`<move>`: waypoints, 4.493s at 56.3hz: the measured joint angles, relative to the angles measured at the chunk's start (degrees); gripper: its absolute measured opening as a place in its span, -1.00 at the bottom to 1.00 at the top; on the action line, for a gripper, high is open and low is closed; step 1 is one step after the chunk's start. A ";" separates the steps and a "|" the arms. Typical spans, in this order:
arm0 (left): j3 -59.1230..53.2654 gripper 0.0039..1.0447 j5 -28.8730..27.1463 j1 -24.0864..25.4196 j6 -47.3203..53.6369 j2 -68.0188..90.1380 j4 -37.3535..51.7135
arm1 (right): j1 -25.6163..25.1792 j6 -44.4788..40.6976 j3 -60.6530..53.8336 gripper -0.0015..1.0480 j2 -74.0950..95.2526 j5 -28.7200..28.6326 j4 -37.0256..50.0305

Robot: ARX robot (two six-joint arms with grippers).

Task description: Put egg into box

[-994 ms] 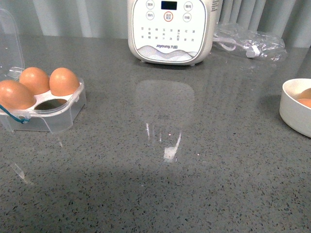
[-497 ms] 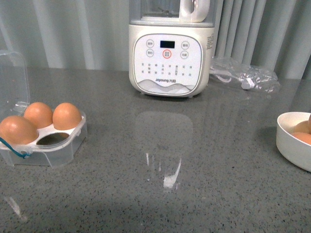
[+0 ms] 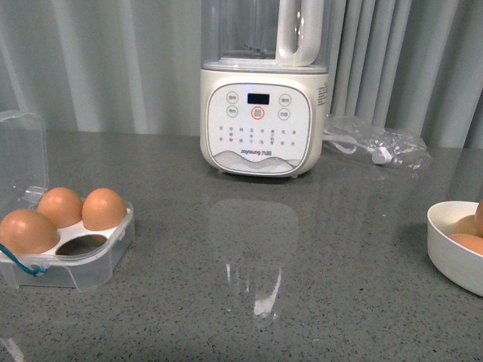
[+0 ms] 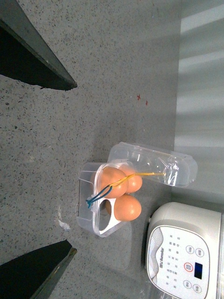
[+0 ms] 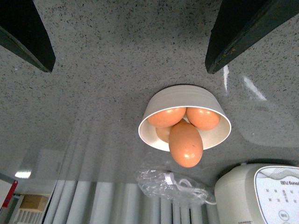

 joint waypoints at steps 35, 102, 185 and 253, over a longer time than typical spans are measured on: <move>0.00 0.87 -0.02 0.00 0.00 0.00 0.00 | -6.21 4.15 32.72 0.86 59.04 -15.23 21.38; 0.00 0.87 -0.02 0.00 0.00 0.00 0.00 | -3.91 -0.07 31.47 0.86 71.58 -19.10 24.02; 0.00 0.87 -0.02 0.00 0.00 0.00 0.00 | 13.51 1.99 54.69 -0.21 79.93 -21.70 18.99; 0.00 0.87 -0.02 0.00 0.00 0.00 0.00 | 26.99 2.75 72.61 -0.21 99.49 -43.56 15.76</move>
